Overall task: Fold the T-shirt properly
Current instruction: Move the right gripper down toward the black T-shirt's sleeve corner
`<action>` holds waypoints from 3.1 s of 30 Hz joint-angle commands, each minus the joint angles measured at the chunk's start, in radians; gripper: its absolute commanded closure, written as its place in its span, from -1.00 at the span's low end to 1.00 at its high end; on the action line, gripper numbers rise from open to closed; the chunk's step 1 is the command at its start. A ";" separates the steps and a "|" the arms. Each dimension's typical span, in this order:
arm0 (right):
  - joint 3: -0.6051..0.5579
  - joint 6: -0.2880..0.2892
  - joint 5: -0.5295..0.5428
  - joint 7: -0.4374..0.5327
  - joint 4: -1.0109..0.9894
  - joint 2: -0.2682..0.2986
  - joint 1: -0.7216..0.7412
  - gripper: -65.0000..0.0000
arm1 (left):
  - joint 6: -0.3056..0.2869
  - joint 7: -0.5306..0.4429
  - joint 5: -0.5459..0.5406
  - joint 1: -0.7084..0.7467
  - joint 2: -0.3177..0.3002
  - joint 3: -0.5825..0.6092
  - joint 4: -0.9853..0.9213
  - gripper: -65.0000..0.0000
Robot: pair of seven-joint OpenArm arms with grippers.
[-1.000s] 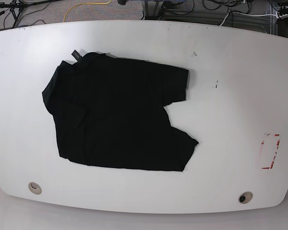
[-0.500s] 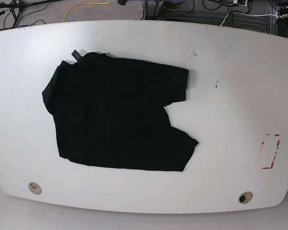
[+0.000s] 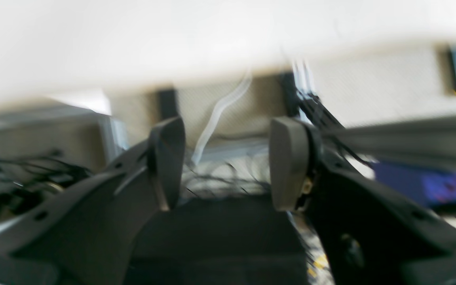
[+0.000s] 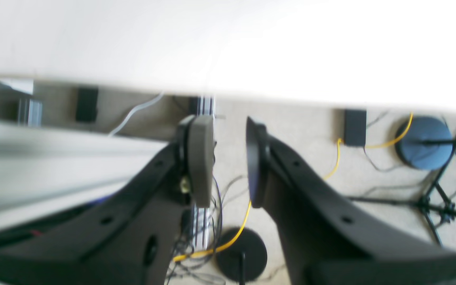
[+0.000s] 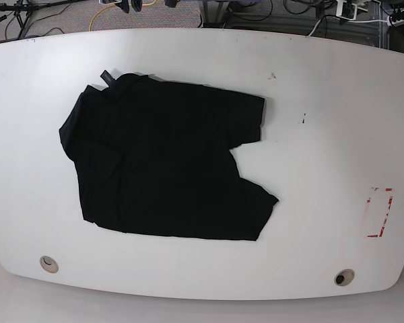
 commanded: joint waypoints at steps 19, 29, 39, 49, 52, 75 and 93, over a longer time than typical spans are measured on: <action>0.008 0.001 -0.008 0.025 0.004 0.011 0.144 0.57 | 0.002 0.011 -0.142 -0.141 -0.077 -0.061 -0.003 0.04; 0.011 0.005 -0.007 0.011 0.003 0.017 0.264 0.56 | -0.002 0.008 -0.134 -0.219 -0.098 -0.009 -0.018 0.03; 0.014 0.006 -0.005 -0.035 0.001 0.021 0.373 0.53 | -0.001 0.009 -0.122 -0.286 -0.098 0.037 -0.009 0.01; 0.015 0.008 -0.006 -0.161 0.002 0.039 0.505 0.54 | -0.002 0.006 -0.117 -0.348 -0.083 0.052 -0.008 -0.04; 0.016 0.008 -0.006 -0.200 0.000 0.048 0.533 0.49 | -0.001 0.001 -0.115 -0.351 -0.077 0.048 -0.005 -0.05; 0.007 0.048 0.023 -0.404 -0.050 0.105 0.771 -0.30 | -0.002 0.006 -0.130 -0.387 -0.068 0.028 0.047 -0.08; 0.155 0.092 0.052 -0.483 -0.171 0.144 0.916 -0.46 | -0.006 0.054 -0.143 -0.406 -0.063 0.032 0.043 -0.08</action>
